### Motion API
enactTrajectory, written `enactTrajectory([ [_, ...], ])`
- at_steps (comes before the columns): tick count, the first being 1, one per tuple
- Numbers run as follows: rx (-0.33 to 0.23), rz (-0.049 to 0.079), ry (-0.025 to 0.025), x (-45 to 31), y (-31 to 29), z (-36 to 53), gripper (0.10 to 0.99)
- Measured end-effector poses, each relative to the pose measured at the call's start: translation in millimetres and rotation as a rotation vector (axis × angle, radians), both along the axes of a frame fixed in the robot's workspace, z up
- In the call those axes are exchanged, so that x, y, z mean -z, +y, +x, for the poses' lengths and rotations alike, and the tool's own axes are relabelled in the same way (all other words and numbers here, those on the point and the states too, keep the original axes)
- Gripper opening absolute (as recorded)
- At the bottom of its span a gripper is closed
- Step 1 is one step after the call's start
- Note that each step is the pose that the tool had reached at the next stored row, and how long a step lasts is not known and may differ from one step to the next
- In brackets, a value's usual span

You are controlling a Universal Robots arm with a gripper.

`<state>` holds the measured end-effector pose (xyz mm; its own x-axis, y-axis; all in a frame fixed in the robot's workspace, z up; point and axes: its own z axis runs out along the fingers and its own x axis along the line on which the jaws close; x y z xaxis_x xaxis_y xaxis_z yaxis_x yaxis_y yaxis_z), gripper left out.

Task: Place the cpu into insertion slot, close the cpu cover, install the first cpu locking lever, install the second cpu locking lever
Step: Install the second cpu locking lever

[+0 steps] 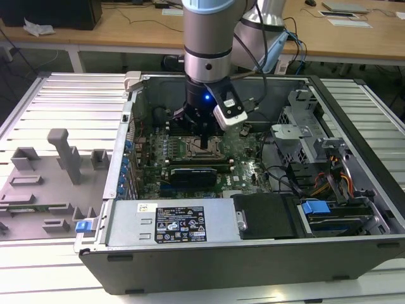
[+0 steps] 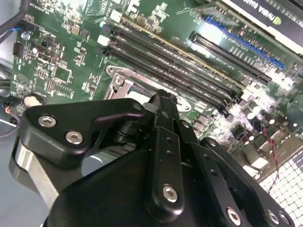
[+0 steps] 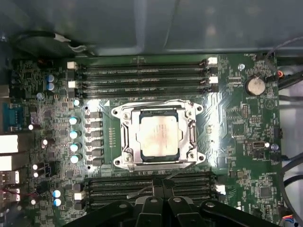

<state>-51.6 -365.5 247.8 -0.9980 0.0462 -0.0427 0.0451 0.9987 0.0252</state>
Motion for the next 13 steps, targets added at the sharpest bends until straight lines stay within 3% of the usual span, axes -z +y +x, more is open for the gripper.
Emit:
enactTrajectory([
  [4, 0.000, 0.002, -0.0005, 8.2, -2.1, -1.6, 0.106],
  [13, 0.000, 0.011, -0.0018, 19.1, -2.3, -10.3, 0.106],
])
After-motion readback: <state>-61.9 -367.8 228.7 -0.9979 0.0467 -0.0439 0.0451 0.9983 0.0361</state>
